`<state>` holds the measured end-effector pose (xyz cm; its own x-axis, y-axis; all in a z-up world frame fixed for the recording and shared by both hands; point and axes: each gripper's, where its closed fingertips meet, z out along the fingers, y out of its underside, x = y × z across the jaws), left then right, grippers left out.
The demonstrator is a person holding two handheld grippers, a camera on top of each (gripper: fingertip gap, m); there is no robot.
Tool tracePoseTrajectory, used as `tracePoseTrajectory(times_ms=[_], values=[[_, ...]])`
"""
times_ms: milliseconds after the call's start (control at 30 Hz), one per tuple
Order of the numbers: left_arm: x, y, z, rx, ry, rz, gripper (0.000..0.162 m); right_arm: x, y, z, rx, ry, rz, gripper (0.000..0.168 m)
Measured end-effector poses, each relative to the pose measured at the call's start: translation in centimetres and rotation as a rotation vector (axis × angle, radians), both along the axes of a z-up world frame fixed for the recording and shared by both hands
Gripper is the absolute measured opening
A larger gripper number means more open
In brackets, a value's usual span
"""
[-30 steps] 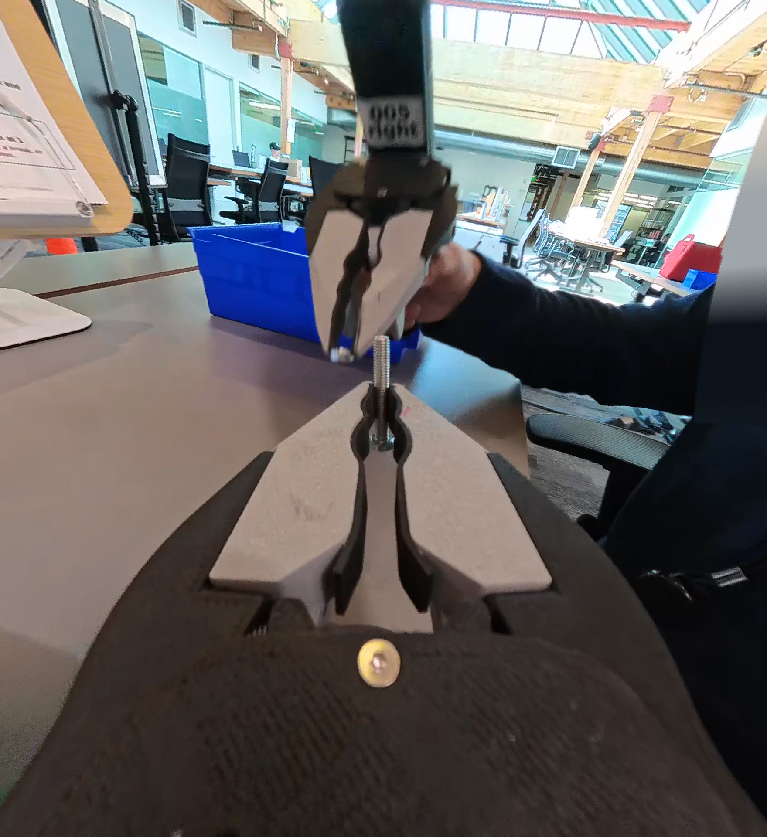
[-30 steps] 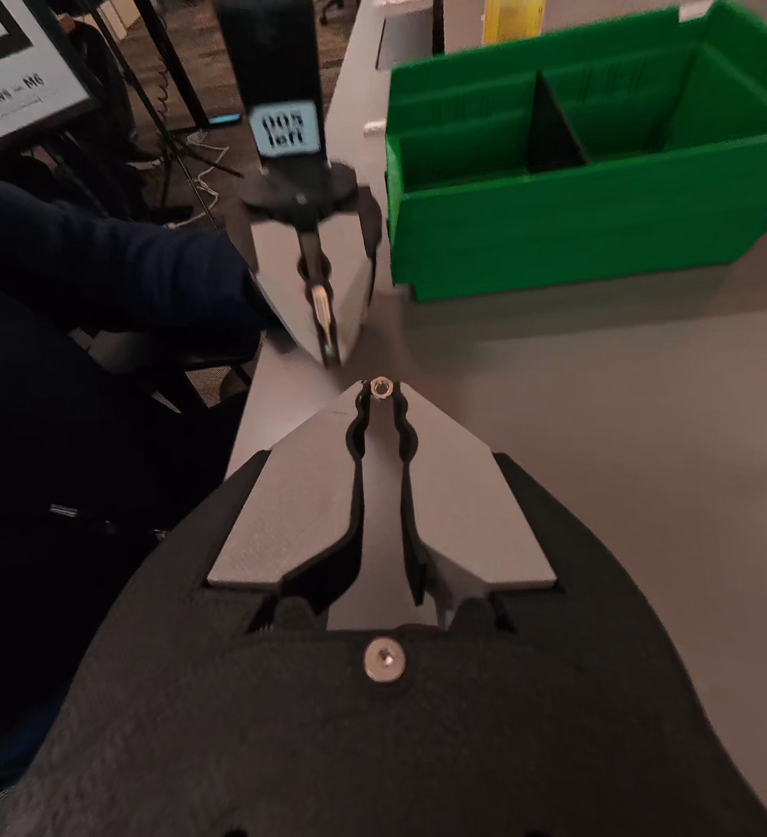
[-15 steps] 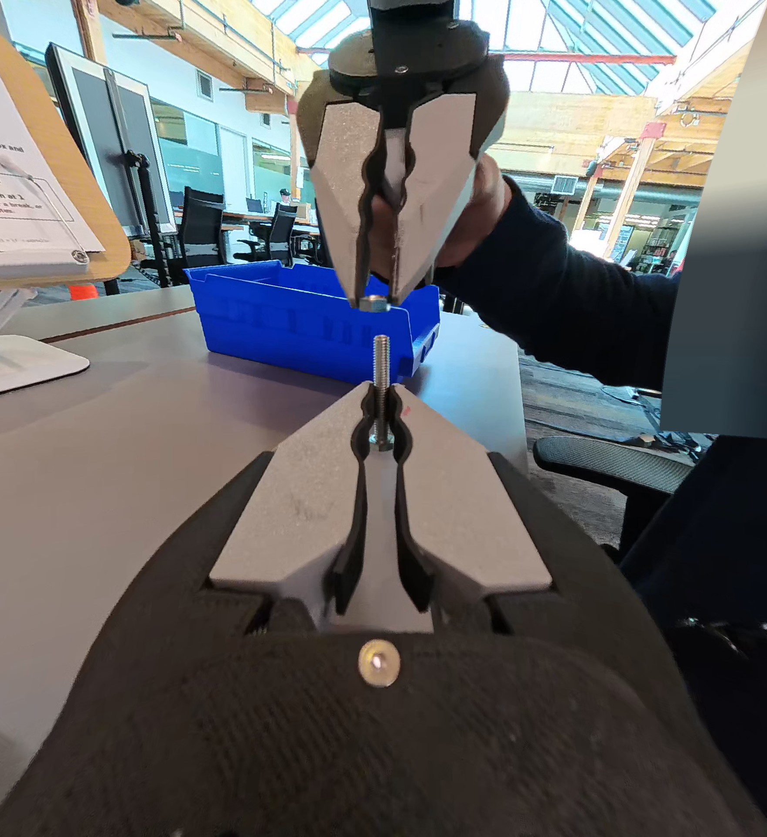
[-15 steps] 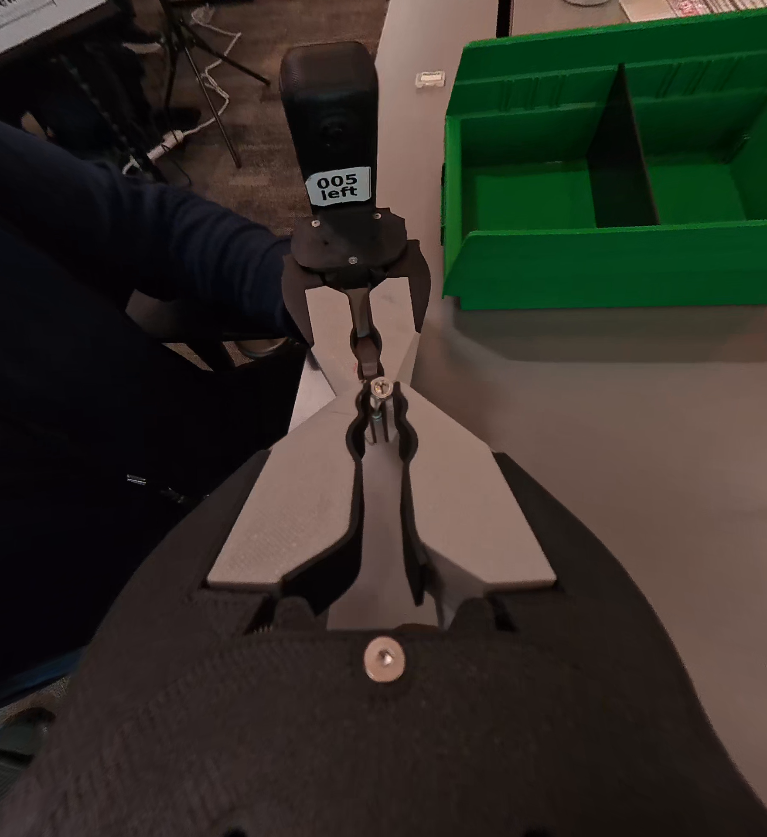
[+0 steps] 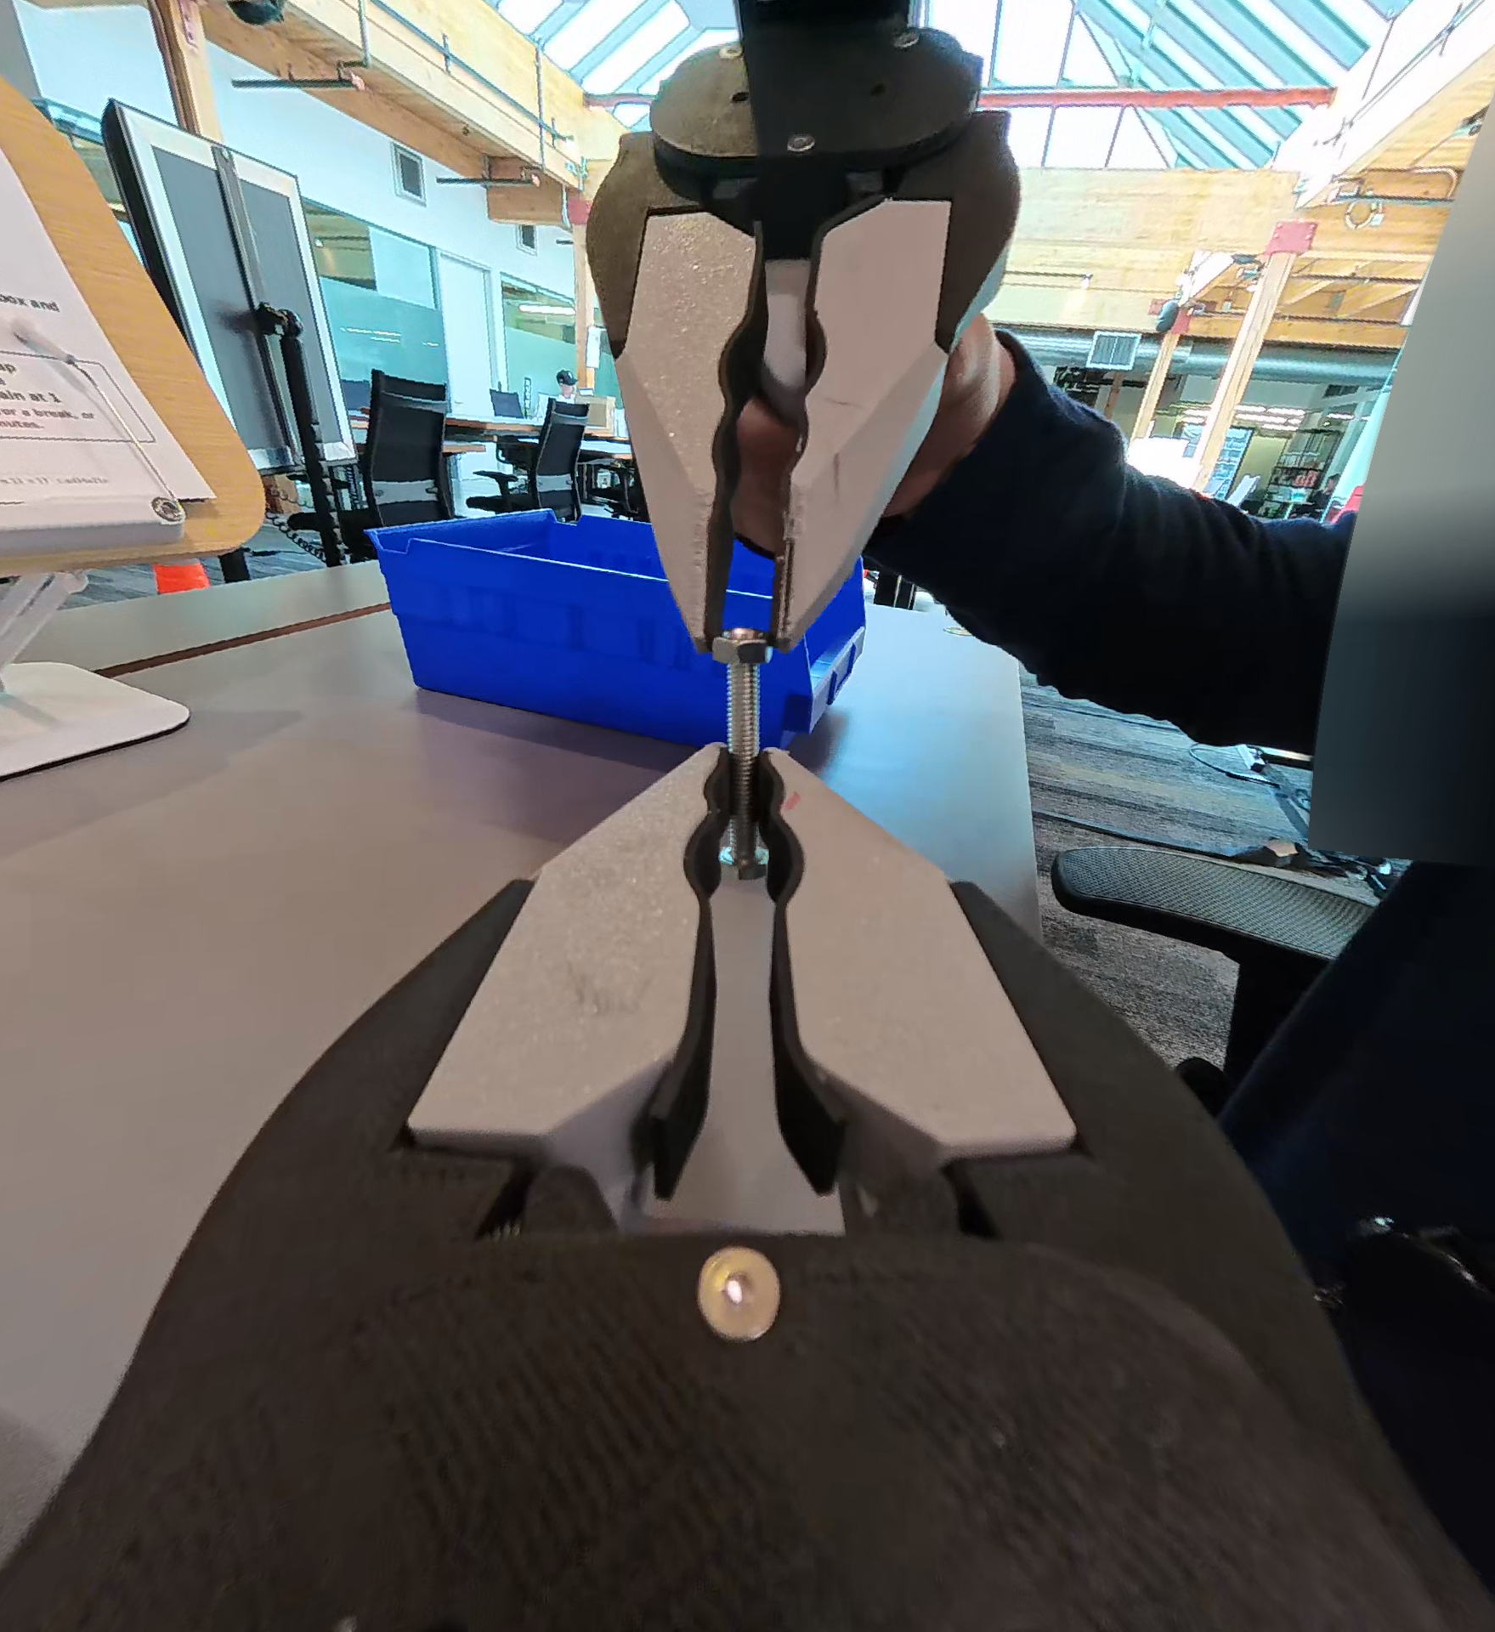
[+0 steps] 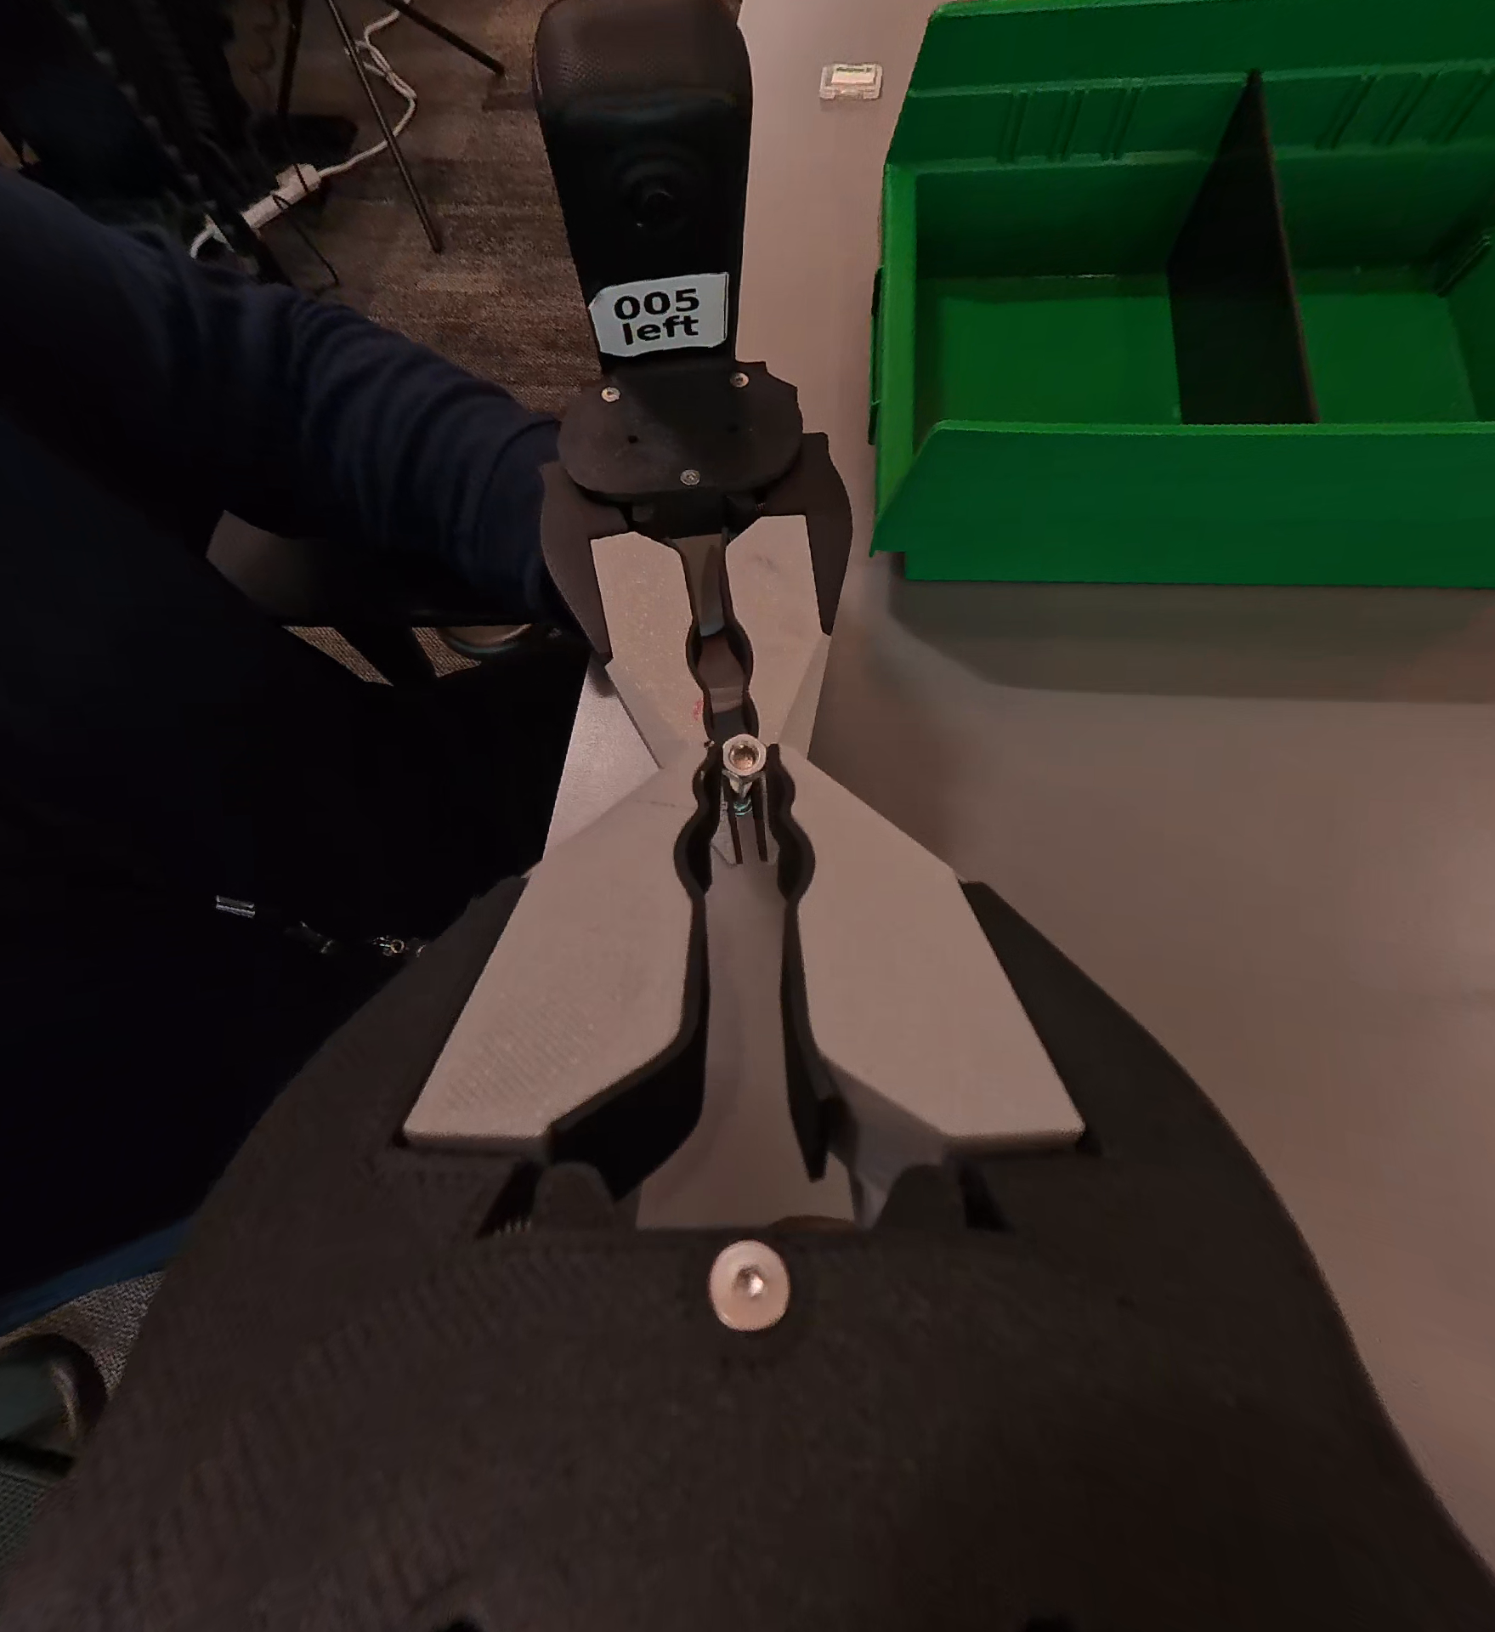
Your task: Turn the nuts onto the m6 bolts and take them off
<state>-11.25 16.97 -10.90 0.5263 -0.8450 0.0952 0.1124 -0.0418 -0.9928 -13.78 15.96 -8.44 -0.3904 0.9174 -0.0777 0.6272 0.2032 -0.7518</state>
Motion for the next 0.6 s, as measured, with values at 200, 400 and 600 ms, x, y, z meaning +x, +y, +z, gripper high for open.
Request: tracePoseTrajectory(times_ms=[200,400,600], values=[[0.04,-0.04,0.01,0.012,0.008,0.007,0.002,-0.04,-0.24,0.01,-0.02,0.019,0.001,0.006],[0.21,-0.08,-0.14,0.017,0.025,0.01,0.002,0.2,-0.29,-0.09,-0.005,0.054,0.006,0.007],[0.3,-0.02,-0.27,0.031,0.048,0.031,0.002,0.29,-0.31,-0.19,0.01,0.074,-0.007,0.007]])
